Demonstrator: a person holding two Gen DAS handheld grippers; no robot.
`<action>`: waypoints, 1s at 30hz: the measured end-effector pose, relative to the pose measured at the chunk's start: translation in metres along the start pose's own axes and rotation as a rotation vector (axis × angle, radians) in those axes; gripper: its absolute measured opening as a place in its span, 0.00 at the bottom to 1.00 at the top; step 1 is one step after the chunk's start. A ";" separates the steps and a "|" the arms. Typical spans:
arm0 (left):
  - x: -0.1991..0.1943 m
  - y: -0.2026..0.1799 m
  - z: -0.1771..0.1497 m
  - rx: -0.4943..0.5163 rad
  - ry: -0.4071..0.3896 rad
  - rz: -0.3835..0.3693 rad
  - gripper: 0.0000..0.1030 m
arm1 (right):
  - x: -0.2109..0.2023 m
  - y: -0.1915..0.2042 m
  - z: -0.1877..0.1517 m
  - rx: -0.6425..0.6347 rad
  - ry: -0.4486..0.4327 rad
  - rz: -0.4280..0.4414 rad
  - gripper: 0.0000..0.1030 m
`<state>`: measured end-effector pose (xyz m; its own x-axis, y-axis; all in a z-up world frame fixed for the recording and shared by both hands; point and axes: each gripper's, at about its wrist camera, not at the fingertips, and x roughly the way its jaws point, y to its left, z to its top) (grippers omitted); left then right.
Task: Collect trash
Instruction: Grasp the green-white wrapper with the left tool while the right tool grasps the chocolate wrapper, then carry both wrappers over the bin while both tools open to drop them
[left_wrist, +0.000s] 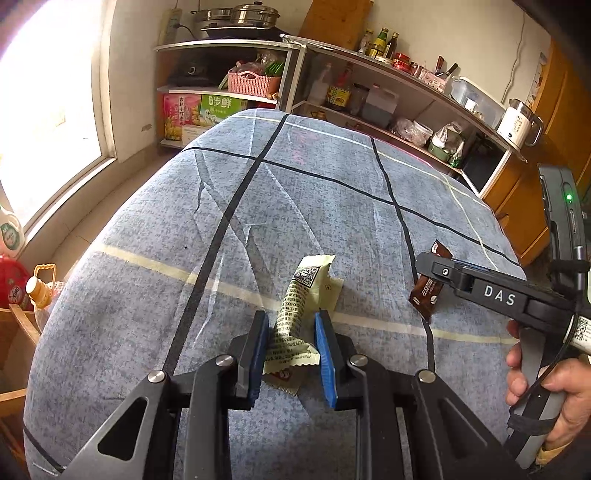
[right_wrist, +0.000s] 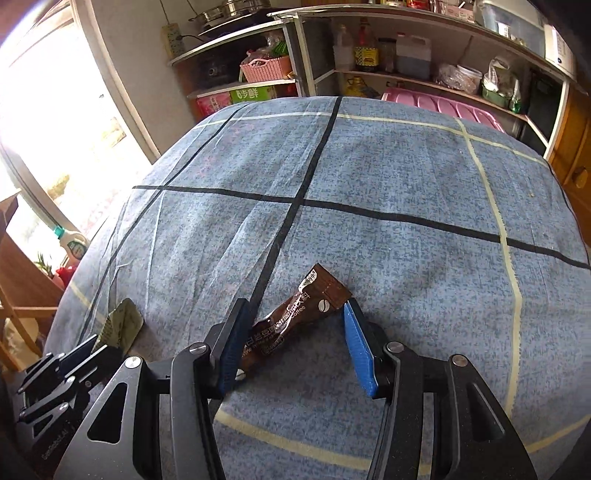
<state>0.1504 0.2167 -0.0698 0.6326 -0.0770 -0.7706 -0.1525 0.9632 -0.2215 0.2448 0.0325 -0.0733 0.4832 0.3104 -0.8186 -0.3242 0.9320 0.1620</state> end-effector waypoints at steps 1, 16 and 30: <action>0.000 0.000 -0.001 0.000 0.000 -0.002 0.25 | 0.001 0.003 -0.001 -0.019 -0.008 -0.016 0.50; -0.007 -0.014 -0.002 0.009 -0.009 -0.012 0.25 | -0.019 0.003 -0.023 -0.084 -0.064 -0.001 0.22; -0.038 -0.075 -0.005 0.099 -0.064 -0.052 0.25 | -0.082 -0.034 -0.036 -0.022 -0.138 0.008 0.22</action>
<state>0.1334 0.1456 -0.0267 0.6854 -0.1137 -0.7192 -0.0444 0.9794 -0.1972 0.1868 -0.0313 -0.0318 0.5873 0.3415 -0.7338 -0.3453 0.9257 0.1545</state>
